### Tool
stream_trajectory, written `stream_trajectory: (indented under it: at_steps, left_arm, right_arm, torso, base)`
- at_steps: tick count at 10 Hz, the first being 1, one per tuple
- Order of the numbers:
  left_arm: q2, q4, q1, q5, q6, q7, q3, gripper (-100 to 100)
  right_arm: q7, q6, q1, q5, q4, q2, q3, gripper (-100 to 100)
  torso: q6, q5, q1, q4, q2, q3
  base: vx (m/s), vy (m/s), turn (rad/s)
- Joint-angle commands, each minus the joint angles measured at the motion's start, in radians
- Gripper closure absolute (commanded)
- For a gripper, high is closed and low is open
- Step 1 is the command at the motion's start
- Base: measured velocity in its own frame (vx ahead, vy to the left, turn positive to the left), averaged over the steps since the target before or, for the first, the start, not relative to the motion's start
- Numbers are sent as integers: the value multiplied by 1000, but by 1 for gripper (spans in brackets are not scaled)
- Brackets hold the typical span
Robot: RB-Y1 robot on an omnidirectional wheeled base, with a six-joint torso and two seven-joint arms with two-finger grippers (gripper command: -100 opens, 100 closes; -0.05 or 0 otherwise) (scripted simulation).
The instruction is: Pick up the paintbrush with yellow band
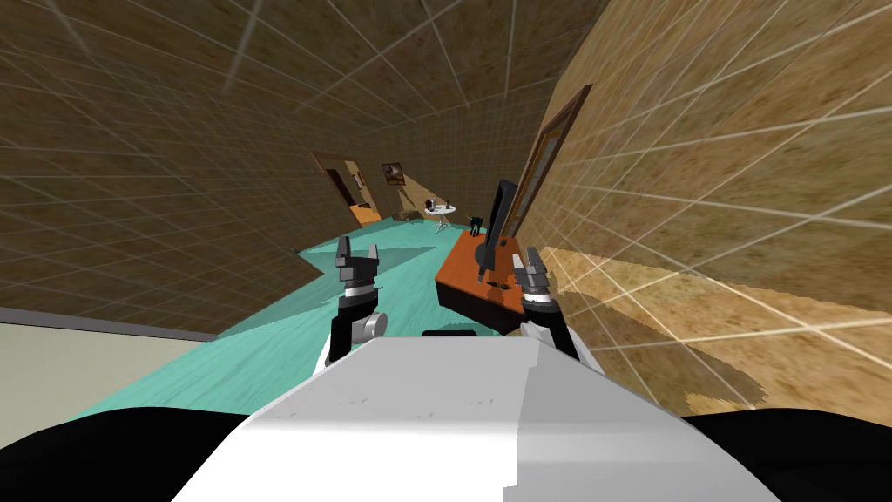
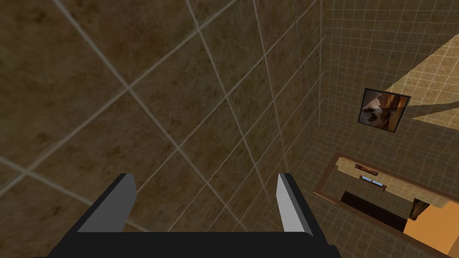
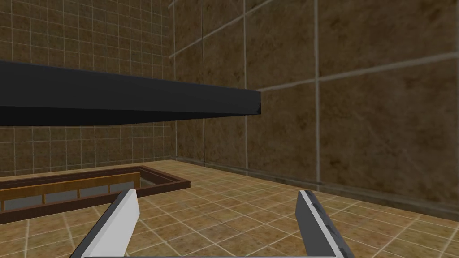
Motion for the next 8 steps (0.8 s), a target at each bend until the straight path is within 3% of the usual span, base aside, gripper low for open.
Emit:
stream_trajectory:
  at_steps: [1, 4, 5, 7, 8]
  left_arm:
    - [0, 0, 0, 0, 0, 0, 0, 0]
    - [0, 0, 0, 0, 0, 0, 0, 0]
    - [0, 0, 0, 0, 0, 0, 0, 0]
    - [0, 0, 0, 0, 0, 0, 0, 0]
    - [0, 0, 0, 0, 0, 0, 0, 0]
  right_arm:
    - [3, -5, -2, 1, 44, -50, 9, -100]
    - [17, -6, -6, 9, 124, -131, 35, -100]
    - [17, -6, -6, 9, 124, -134, 35, -100]
    - [36, -2, -16, 22, 199, -203, 71, -100]
    - [36, -2, -16, 22, 219, -209, 71, -100]
  torso:
    - [0, 0, 0, 0, 0, 0]
    - [0, 0, -1, 0, -2, -1]
    - [0, 0, -1, -1, -2, -1]
    - [0, 0, -2, -1, -4, -3]
    - [-1, 0, -1, -1, -4, -2]
  base:
    - [-109, 51, 102]
    - [-117, 49, 122]
    - [-83, 31, 74]
    - [-79, 46, 175]
    - [-79, 39, 98]
